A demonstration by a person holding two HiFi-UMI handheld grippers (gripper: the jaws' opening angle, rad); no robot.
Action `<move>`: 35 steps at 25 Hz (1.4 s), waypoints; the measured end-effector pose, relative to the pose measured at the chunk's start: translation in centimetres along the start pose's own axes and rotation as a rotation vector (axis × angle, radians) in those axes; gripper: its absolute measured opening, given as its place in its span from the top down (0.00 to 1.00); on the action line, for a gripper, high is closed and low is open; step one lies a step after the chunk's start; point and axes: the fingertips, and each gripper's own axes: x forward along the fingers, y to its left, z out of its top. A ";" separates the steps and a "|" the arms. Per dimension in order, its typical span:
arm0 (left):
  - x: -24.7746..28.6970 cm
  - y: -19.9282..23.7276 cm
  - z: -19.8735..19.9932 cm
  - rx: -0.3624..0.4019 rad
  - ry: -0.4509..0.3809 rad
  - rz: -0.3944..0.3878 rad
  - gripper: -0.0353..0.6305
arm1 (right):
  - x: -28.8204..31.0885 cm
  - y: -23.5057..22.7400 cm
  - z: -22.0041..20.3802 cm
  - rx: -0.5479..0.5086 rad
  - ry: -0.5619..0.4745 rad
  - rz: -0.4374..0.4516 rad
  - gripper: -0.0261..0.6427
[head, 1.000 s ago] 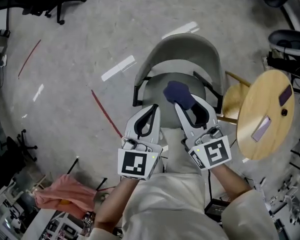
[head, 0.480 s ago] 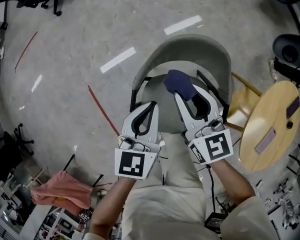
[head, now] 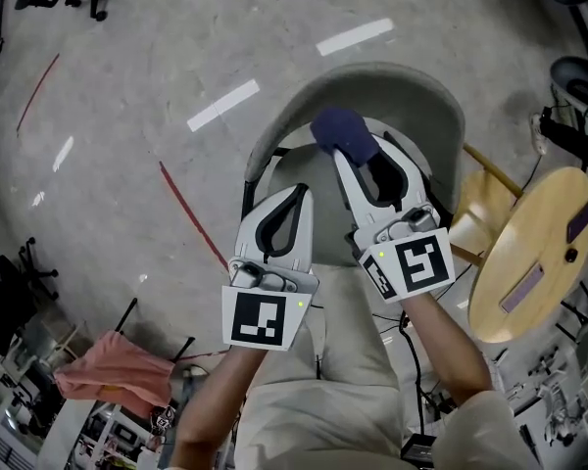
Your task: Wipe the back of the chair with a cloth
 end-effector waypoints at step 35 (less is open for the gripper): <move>3.8 0.5 -2.4 -0.005 0.039 0.016 0.95 | 3.2 -6.1 -2.8 0.033 0.051 -0.126 0.74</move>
